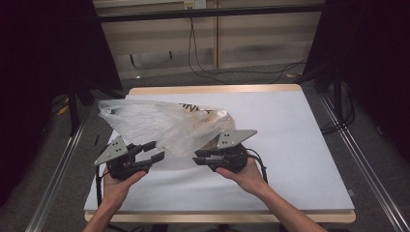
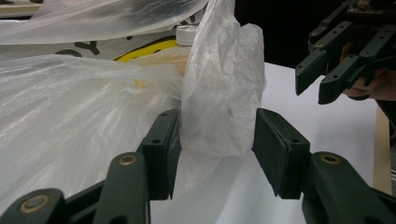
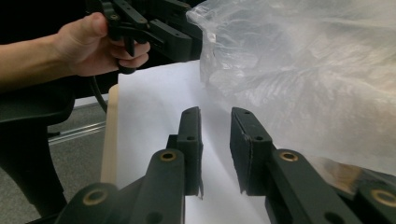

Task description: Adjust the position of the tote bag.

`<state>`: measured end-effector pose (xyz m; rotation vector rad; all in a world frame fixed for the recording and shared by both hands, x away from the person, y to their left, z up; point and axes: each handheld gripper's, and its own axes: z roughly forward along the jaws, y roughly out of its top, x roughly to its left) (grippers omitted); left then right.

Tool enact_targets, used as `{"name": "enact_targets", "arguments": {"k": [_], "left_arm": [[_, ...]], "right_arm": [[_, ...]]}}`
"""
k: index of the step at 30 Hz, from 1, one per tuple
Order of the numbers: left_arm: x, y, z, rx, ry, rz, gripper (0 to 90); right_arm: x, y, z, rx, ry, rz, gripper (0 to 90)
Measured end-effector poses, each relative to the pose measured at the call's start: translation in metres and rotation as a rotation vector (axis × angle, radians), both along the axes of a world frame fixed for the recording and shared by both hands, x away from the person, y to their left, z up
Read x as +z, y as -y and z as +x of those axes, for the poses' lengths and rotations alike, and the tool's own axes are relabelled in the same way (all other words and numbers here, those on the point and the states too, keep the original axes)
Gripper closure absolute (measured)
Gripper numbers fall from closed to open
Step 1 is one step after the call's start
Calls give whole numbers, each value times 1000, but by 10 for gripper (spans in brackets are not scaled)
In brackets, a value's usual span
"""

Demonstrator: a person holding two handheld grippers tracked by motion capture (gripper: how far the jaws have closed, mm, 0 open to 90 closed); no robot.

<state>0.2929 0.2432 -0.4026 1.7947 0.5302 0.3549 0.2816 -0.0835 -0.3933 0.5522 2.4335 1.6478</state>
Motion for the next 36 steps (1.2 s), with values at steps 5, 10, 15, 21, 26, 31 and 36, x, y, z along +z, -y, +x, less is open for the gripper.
{"name": "enact_targets", "arguments": {"k": [5, 10, 15, 21, 26, 31, 36], "left_arm": [[4, 3, 3, -36, -11, -21, 721], [9, 6, 3, -74, -12, -28, 854], [14, 15, 4, -111, -24, -38, 871], [22, 28, 3, -146, -16, -30, 874], [28, 35, 5, -157, -1, -27, 877], [41, 45, 8, -176, 18, -61, 882], [53, 56, 9, -186, 37, -75, 886]], "right_arm": [[1, 0, 1, -4, 7, -3, 700], [3, 3, 2, -12, 14, 4, 675], [5, 6, 2, -19, 20, 13, 663], [10, 10, 2, -36, 27, 21, 664], [18, 14, 1, -47, 47, 32, 665], [25, 13, 1, -42, 64, 18, 632], [35, 13, 1, -48, 104, 31, 642]]}}
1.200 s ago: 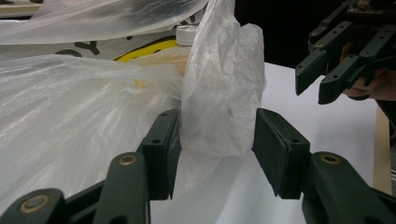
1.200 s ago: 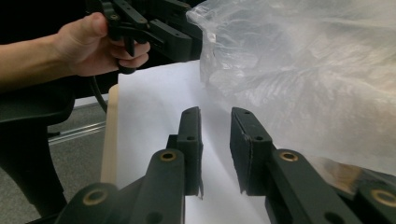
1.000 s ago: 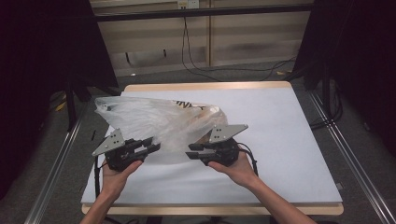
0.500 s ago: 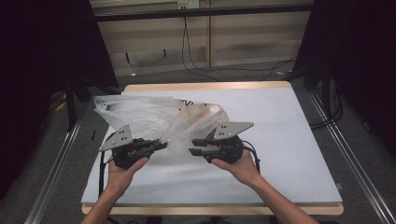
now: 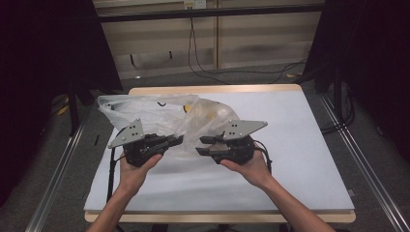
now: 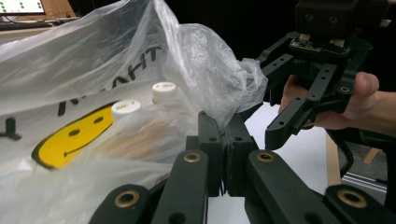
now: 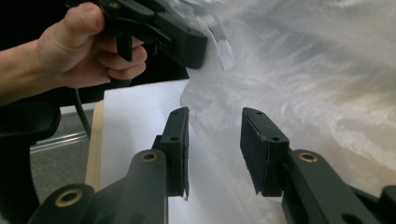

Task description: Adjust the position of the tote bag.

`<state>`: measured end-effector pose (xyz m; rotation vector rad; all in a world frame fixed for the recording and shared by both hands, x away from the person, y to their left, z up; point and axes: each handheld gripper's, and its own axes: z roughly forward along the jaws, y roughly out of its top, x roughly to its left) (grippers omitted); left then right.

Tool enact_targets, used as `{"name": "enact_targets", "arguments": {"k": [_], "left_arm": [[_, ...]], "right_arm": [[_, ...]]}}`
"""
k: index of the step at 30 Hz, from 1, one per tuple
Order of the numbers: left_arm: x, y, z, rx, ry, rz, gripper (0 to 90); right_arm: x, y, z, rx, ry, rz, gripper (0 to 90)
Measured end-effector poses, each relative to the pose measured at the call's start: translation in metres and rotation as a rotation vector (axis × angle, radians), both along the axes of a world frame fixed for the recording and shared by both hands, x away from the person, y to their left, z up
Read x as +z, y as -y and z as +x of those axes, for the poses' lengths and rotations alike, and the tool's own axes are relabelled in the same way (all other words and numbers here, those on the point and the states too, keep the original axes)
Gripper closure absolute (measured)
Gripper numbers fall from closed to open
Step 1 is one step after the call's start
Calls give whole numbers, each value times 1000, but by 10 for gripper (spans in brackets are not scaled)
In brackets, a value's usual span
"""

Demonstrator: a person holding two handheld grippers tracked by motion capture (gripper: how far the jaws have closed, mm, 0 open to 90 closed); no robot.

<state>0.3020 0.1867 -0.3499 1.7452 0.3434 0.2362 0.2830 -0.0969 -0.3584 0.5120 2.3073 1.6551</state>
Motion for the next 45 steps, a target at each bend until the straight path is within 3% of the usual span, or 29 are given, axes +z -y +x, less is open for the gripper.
{"name": "enact_targets", "arguments": {"k": [3, 5, 13, 19, 21, 25, 27, 29, 32, 33, 36, 45], "left_arm": [[6, 8, 2, -19, 8, -27, 887], [10, 13, 3, -25, 19, -22, 887], [22, 35, 4, -47, 29, -27, 889], [22, 46, 1, -87, 12, -51, 889], [20, 49, 0, -97, 17, -30, 889], [20, 51, -1, -106, 15, -36, 889], [19, 52, -2, -110, 7, -43, 889], [18, 52, -1, -115, 5, -41, 889], [18, 52, -1, -114, 8, -32, 889], [17, 53, -2, -120, 3, -36, 889], [17, 53, -2, -122, -3, -52, 880], [14, 44, 1, -87, -1, -61, 735]], "right_arm": [[6, 3, 1, -3, 15, 29, 656], [8, 2, 1, 2, 23, 18, 652], [9, 1, 4, -35, 38, 14, 527], [9, 2, 5, -44, 53, 20, 484], [9, 0, 5, -49, 57, 21, 485], [6, -6, 7, -36, 48, 46, 549], [5, -8, 7, -34, 59, 14, 579], [3, -8, 7, -28, 46, 30, 657], [2, -8, 8, -22, 48, 21, 705], [1, -7, 8, -22, 43, 22, 774], [2, -5, 8, -18, 45, 27, 861], [2, 6, 14, -19, 34, 28, 899]]}}
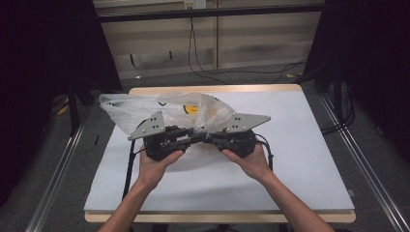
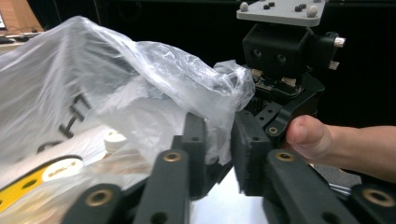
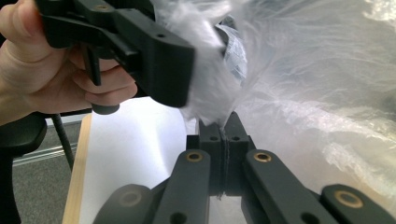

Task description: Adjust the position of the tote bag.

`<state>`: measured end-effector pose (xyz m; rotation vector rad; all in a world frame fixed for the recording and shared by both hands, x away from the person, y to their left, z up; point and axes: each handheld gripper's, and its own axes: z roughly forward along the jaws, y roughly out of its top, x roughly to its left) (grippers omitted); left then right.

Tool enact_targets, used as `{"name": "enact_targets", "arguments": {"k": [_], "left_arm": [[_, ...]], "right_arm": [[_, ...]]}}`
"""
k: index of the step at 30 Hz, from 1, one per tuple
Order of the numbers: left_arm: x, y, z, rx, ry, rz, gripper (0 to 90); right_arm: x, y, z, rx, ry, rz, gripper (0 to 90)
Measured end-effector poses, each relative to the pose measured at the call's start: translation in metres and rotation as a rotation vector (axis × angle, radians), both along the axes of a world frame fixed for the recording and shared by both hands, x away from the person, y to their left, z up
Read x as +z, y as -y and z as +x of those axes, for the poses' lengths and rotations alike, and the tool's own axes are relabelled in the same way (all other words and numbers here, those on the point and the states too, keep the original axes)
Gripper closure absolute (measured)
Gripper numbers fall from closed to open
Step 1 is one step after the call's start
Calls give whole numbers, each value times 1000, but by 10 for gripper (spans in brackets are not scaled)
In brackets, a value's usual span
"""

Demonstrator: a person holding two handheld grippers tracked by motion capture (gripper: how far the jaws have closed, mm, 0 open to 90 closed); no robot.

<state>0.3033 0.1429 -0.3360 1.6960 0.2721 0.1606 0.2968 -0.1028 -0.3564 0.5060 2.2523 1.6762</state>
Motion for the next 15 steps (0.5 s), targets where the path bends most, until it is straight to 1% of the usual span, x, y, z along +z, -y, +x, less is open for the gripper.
{"name": "enact_targets", "arguments": {"k": [1, 2, 3, 5, 6, 9, 12, 14, 15], "left_arm": [[0, -1, 0, 3, -2, -8, 715], [1, -2, 0, 3, -2, 1, 701], [1, -3, 0, 18, 7, 11, 678], [1, -5, 0, 21, 0, -2, 652], [1, -6, 1, 30, 6, 5, 633], [0, -9, 1, 54, 0, 9, 586], [-2, -12, 2, 64, -5, 13, 557], [-1, -16, 2, 78, 2, 23, 548], [-1, -19, 3, 86, 2, 20, 548]], "right_arm": [[0, 1, 0, -1, -1, 2, 900], [1, 2, 1, -1, -1, 5, 900], [1, 3, 1, -2, 1, 6, 900], [2, 6, 1, -3, 6, 8, 900], [3, 8, 2, -8, 7, 11, 900], [5, 13, 3, -16, 9, 22, 900], [6, 18, 5, -23, 12, 29, 900], [7, 19, 5, -26, 10, 29, 900], [7, 21, 5, -30, 14, 27, 900]]}}
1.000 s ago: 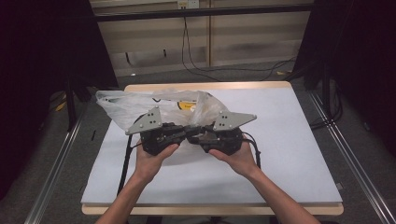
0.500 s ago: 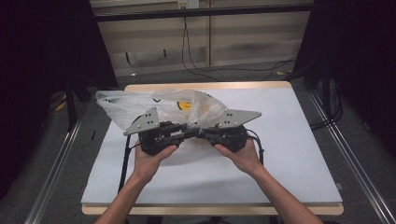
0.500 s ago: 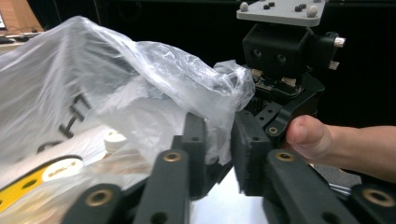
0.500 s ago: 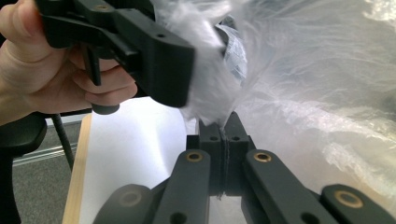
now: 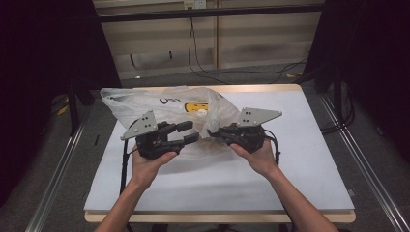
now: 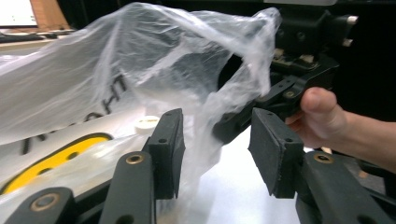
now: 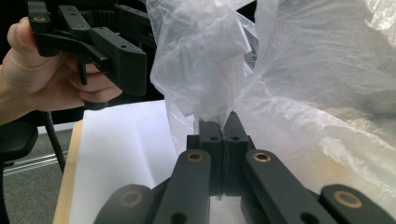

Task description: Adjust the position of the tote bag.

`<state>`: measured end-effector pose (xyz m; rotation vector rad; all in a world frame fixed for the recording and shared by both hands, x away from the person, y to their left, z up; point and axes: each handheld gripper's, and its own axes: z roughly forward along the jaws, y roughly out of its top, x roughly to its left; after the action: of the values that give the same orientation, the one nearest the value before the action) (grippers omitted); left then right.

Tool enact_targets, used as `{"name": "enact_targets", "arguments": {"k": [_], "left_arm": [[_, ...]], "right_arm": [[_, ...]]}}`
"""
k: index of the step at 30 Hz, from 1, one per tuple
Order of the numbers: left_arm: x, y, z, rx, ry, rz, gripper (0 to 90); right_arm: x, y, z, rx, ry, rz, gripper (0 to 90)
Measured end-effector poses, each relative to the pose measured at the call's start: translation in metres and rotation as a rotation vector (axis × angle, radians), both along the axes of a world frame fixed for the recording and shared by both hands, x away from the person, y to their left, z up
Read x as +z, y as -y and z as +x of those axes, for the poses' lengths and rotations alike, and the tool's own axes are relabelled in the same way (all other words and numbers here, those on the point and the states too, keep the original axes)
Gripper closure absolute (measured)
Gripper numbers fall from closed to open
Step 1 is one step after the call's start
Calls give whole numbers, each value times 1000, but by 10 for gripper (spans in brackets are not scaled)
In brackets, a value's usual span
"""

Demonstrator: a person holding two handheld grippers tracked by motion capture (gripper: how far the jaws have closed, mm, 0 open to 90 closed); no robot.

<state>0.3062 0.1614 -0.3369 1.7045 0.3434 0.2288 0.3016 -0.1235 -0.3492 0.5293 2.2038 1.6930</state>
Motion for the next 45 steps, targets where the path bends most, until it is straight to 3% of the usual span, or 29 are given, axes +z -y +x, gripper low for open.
{"name": "enact_targets", "arguments": {"k": [8, 11, 16, 24, 28, 36, 45], "left_arm": [[5, -29, 7, 78, 4, -28, 547], [3, -36, 11, 108, 8, -20, 551], [4, -49, 15, 141, 3, -24, 570], [7, -73, 20, 197, 22, -38, 572], [11, -80, 19, 206, 22, -60, 572], [23, -102, 16, 236, 65, -83, 572], [28, -134, 16, 311, 50, -127, 570]], "right_arm": [[8, 14, -1, -15, 16, 27, 900], [13, 20, -1, -25, 26, 36, 900], [20, 34, -2, -46, 43, 77, 900], [23, 42, -3, -66, 54, 93, 900], [27, 48, -3, -81, 60, 103, 900], [32, 66, -4, -117, 70, 138, 900], [33, 74, -3, -138, 76, 145, 900]]}}
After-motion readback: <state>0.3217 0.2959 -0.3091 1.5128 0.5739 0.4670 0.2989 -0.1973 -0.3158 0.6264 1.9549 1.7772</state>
